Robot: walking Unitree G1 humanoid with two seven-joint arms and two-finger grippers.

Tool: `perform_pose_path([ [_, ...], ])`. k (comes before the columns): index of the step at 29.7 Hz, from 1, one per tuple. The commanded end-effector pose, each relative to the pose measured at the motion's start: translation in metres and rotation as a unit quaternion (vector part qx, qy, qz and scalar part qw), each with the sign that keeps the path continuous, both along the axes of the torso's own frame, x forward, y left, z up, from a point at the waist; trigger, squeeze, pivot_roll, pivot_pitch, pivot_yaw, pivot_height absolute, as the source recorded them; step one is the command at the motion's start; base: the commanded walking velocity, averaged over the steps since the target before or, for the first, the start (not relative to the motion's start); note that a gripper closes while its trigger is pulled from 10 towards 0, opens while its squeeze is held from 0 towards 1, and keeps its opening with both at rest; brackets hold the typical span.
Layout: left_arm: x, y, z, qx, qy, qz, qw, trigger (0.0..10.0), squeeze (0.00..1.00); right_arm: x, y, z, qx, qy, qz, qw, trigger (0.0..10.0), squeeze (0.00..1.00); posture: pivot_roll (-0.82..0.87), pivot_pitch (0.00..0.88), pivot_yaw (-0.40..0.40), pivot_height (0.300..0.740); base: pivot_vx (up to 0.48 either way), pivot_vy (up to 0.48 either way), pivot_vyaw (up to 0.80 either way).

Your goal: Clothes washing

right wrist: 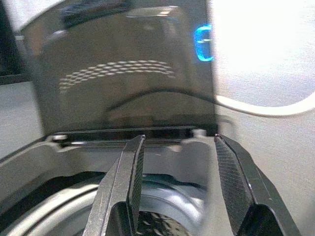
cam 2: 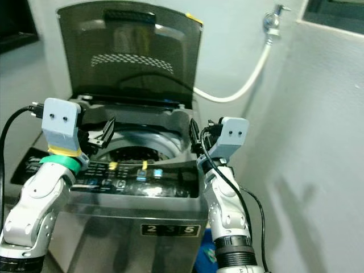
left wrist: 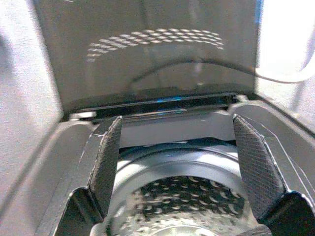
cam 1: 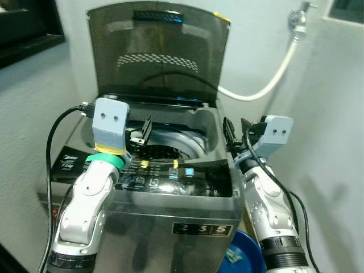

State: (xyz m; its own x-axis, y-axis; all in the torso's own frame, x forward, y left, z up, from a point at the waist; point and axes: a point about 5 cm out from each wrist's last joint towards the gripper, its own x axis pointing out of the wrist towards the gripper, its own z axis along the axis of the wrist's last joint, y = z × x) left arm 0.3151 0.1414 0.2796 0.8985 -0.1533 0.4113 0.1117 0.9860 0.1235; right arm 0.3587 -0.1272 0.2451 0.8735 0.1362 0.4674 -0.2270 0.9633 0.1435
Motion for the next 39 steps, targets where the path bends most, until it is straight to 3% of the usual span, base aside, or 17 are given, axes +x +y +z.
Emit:
perform_pose_path([
  [1,0.0000,-0.0015,0.0002,-0.001,-0.003,-0.004,1.000,10.0,0.00,0.0011,0.0037,-0.0008,-0.009,0.001,0.005,1.000,10.0,0.00,0.04,0.000,-0.015,0.740,0.000,0.000,0.79],
  [39,-0.0007,-0.0053,-0.0002,-0.003,-0.001,-0.011,1.000,10.0,0.00,-0.0003,0.0014,-0.0034,-0.011,0.003,0.001,1.000,10.0,0.00,0.03,0.002,-0.011,0.740,0.000,0.000,0.79],
])
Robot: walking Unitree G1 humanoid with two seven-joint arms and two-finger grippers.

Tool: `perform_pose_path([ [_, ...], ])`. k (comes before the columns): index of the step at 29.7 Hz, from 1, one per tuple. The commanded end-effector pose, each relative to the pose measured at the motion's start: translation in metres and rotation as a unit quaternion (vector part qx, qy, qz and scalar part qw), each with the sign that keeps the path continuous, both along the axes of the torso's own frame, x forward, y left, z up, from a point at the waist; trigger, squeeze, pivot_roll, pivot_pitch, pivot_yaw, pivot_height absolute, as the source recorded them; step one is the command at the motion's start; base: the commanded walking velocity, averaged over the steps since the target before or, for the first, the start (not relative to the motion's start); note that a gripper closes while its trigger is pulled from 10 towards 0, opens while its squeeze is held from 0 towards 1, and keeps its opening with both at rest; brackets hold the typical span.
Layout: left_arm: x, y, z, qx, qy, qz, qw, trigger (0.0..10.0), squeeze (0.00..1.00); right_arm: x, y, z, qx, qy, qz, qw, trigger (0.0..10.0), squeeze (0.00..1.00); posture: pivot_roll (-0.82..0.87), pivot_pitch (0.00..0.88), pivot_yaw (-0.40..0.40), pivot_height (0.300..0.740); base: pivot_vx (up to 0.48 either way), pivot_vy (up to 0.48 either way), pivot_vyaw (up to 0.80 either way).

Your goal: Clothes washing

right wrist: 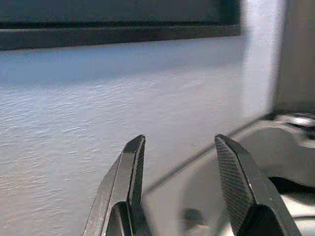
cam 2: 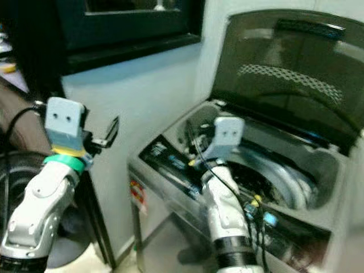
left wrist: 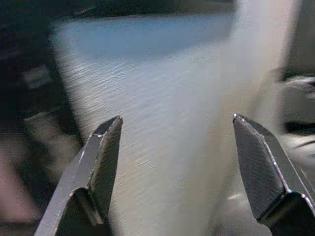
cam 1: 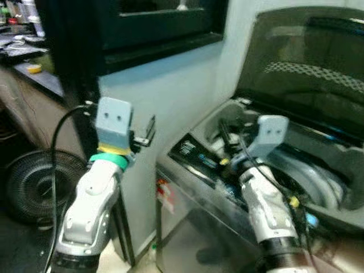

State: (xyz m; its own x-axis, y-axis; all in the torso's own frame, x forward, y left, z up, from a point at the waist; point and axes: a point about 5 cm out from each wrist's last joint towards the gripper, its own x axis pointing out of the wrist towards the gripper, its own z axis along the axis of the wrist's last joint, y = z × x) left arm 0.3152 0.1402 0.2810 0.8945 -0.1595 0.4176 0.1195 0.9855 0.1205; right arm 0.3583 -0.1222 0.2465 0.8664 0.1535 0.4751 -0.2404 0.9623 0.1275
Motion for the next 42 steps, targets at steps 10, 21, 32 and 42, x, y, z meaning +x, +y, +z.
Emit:
perform_pose_path([
  [10,-0.0006,-0.0043,-0.0022,-0.001,0.004,-0.008,1.000,10.0,0.00,-0.0007,-0.0042,-0.0055,-0.003,0.009,-0.008,1.000,10.0,0.00,0.03,0.007,-0.008,0.740,0.000,0.000,0.79],
  [21,-0.0003,-0.0043,-0.0023,0.000,0.005,-0.009,1.000,10.0,0.00,-0.0011,-0.0045,-0.0063,-0.001,0.010,-0.009,1.000,10.0,0.00,0.03,0.008,-0.004,0.740,0.000,0.000,0.79],
  [32,0.0005,-0.0040,-0.0021,0.001,0.006,-0.009,1.000,10.0,0.00,-0.0010,-0.0043,-0.0067,-0.001,0.012,-0.010,1.000,10.0,0.00,0.03,0.009,-0.001,0.740,0.000,0.000,0.79],
  [42,0.0008,-0.0030,-0.0021,0.003,0.007,-0.008,1.000,10.0,0.00,-0.0009,-0.0036,-0.0069,0.001,0.012,-0.010,1.000,10.0,0.00,0.03,0.010,0.002,0.740,0.000,0.000,0.79],
])
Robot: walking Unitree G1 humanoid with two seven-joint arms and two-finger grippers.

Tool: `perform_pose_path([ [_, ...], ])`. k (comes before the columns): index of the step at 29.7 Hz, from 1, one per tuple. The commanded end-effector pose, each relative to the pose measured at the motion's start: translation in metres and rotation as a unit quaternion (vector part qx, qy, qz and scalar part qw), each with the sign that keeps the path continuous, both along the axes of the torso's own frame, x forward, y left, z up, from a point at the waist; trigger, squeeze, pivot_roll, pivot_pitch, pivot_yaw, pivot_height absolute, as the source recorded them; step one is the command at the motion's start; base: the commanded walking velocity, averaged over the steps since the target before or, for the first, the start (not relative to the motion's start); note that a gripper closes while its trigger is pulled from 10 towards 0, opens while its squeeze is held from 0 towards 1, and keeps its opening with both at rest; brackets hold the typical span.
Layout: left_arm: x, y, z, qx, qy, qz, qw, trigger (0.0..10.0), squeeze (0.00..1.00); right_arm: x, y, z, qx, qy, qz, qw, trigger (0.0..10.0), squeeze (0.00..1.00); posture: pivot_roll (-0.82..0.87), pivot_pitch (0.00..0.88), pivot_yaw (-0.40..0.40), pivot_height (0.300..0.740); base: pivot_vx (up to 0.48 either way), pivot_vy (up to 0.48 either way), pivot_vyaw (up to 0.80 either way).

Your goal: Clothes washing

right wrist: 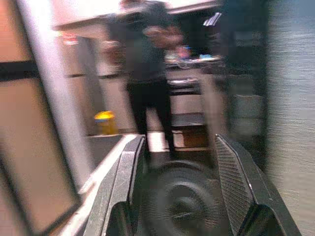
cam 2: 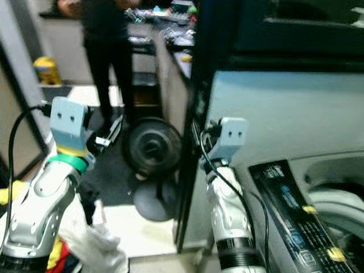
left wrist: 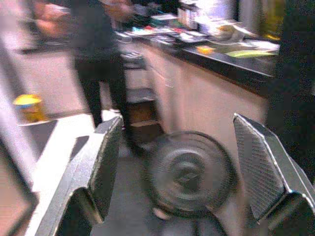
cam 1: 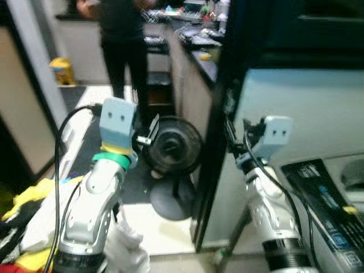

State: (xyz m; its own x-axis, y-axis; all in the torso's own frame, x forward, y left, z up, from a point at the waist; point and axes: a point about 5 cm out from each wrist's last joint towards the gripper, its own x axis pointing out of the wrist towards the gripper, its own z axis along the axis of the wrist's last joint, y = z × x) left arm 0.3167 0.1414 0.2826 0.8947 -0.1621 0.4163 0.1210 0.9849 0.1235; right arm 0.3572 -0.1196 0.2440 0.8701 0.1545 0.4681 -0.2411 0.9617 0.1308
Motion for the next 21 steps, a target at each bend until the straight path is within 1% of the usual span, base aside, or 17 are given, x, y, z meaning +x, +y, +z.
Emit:
perform_pose_path([
  [1,-0.0006,-0.0041,-0.0037,0.001,0.006,-0.007,1.000,10.0,0.00,0.0002,-0.0063,-0.0043,0.001,0.007,-0.011,1.000,10.0,0.00,0.03,0.010,0.002,0.740,0.000,0.000,0.79],
  [21,0.0013,-0.0037,-0.0061,0.004,0.012,-0.006,1.000,10.0,0.00,0.0003,-0.0043,-0.0041,0.000,0.005,-0.007,1.000,10.0,0.00,0.03,0.000,0.007,0.740,0.000,0.000,0.79],
])
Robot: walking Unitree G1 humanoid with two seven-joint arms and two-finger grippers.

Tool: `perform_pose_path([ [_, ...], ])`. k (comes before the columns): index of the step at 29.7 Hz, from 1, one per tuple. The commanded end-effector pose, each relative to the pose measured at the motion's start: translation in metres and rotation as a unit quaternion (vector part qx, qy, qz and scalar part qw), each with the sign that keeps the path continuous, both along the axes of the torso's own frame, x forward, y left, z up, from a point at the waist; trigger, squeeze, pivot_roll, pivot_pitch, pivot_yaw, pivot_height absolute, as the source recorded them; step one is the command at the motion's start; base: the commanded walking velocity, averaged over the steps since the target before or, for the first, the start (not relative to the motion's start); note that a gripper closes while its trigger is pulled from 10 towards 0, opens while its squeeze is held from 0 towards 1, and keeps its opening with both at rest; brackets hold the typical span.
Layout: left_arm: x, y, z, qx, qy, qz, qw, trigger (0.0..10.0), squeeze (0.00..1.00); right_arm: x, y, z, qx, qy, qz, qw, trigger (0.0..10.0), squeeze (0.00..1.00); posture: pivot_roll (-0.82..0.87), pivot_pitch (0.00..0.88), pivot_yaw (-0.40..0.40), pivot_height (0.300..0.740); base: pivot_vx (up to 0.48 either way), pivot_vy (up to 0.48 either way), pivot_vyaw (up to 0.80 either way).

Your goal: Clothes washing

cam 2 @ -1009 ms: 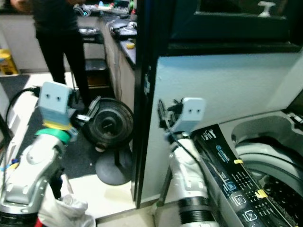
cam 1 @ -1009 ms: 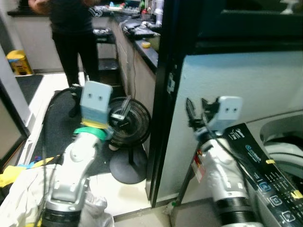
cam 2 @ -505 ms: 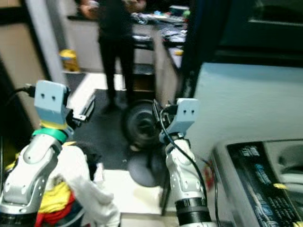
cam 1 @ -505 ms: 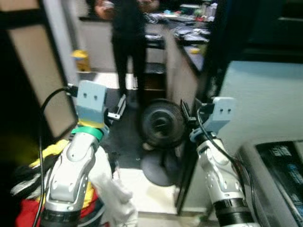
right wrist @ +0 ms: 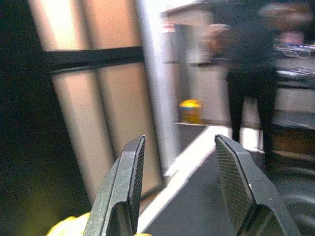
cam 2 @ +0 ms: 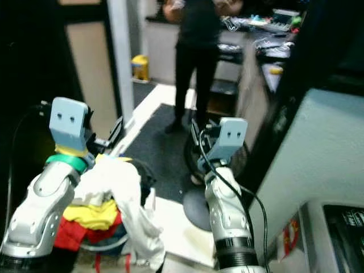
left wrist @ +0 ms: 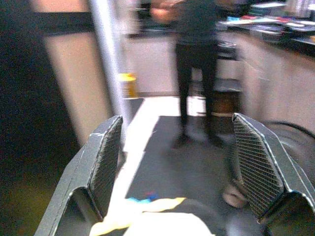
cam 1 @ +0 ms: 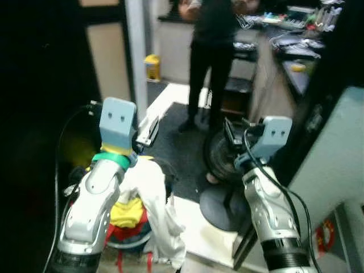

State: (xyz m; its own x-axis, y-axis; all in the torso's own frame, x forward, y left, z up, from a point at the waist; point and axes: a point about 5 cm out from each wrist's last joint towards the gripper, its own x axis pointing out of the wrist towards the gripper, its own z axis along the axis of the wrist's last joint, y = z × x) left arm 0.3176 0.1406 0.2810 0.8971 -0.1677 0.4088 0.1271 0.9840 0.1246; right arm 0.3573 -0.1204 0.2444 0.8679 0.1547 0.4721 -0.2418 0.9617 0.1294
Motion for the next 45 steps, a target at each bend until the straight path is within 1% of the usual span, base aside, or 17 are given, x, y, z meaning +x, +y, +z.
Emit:
perform_pose_path([
  [1,0.000,-0.003,-0.004,0.003,0.008,-0.004,1.000,10.0,0.00,0.000,-0.004,-0.005,0.000,0.007,-0.007,1.000,10.0,0.00,0.03,0.000,0.007,0.740,0.000,0.000,0.79],
  [5,0.002,-0.001,-0.007,0.004,0.018,0.006,1.000,10.0,0.00,0.000,-0.003,-0.005,0.000,0.007,-0.006,1.000,10.0,0.00,0.03,0.000,0.007,0.740,0.000,0.000,0.79],
  [11,0.004,0.003,-0.010,-0.005,0.026,0.010,1.000,10.0,0.00,0.001,-0.003,-0.006,0.000,0.010,-0.007,1.000,10.0,0.00,0.03,0.000,0.008,0.740,0.000,0.000,0.79],
  [12,0.006,0.004,-0.014,-0.005,0.034,0.014,0.999,10.0,0.00,0.002,-0.003,-0.014,-0.001,0.025,-0.007,1.000,10.0,0.00,0.03,0.000,0.009,0.740,0.000,0.000,0.00],
  [13,0.006,0.004,-0.014,-0.005,0.034,0.014,0.999,10.0,0.00,0.002,-0.003,-0.014,-0.001,0.025,-0.007,1.000,10.0,0.00,0.03,0.000,0.009,0.740,0.000,0.000,0.00],
  [14,0.009,0.007,-0.022,-0.007,0.050,0.019,0.999,10.0,0.00,0.004,-0.003,-0.032,-0.014,0.056,-0.009,0.998,10.0,0.00,0.03,0.000,0.008,0.740,0.000,0.000,0.00],
  [15,0.010,0.009,-0.028,-0.008,0.061,0.022,0.998,10.0,0.00,0.005,-0.003,-0.045,-0.024,0.079,-0.009,0.997,10.0,0.00,0.03,0.000,0.007,0.740,0.000,0.000,0.00],
  [16,0.013,0.011,-0.038,0.000,0.077,0.030,0.997,10.0,0.00,0.004,-0.005,-0.062,-0.034,0.103,-0.013,0.994,10.0,0.00,0.03,0.000,0.007,0.740,0.000,0.000,0.00],
  [17,0.013,0.013,-0.045,0.004,0.085,0.033,0.996,10.0,0.00,0.001,-0.006,-0.073,-0.041,0.119,-0.015,0.992,10.0,0.00,0.03,0.000,0.007,0.740,0.000,0.000,0.00],
  [19,0.016,0.016,-0.055,0.016,0.097,0.044,0.994,10.0,0.00,-0.002,-0.006,-0.083,-0.044,0.131,-0.017,0.990,10.0,0.00,0.03,0.006,0.006,0.740,0.189,0.146,0.00],
  [22,0.017,0.016,-0.058,0.017,0.103,0.048,0.993,10.0,0.00,-0.002,-0.006,-0.083,-0.043,0.131,-0.017,0.990,10.0,0.00,0.03,0.008,0.008,0.740,0.381,0.290,0.00],
  [25,0.019,0.015,-0.061,0.017,0.110,0.048,0.993,10.0,0.00,-0.002,-0.005,-0.079,-0.040,0.124,-0.018,0.991,10.0,0.00,0.02,0.009,0.012,0.740,0.425,0.000,0.00],
  [32,0.021,0.010,-0.060,0.015,0.107,0.038,0.993,10.0,0.00,0.000,-0.006,-0.071,-0.041,0.108,-0.022,0.993,10.0,0.00,0.02,0.011,0.016,0.740,0.428,0.000,0.00],
  [45,0.022,0.010,-0.062,0.017,0.103,0.041,0.994,10.0,0.00,0.001,-0.005,-0.072,-0.043,0.103,-0.022,0.994,10.0,0.00,0.02,0.013,0.014,0.740,0.428,0.000,0.00],
])
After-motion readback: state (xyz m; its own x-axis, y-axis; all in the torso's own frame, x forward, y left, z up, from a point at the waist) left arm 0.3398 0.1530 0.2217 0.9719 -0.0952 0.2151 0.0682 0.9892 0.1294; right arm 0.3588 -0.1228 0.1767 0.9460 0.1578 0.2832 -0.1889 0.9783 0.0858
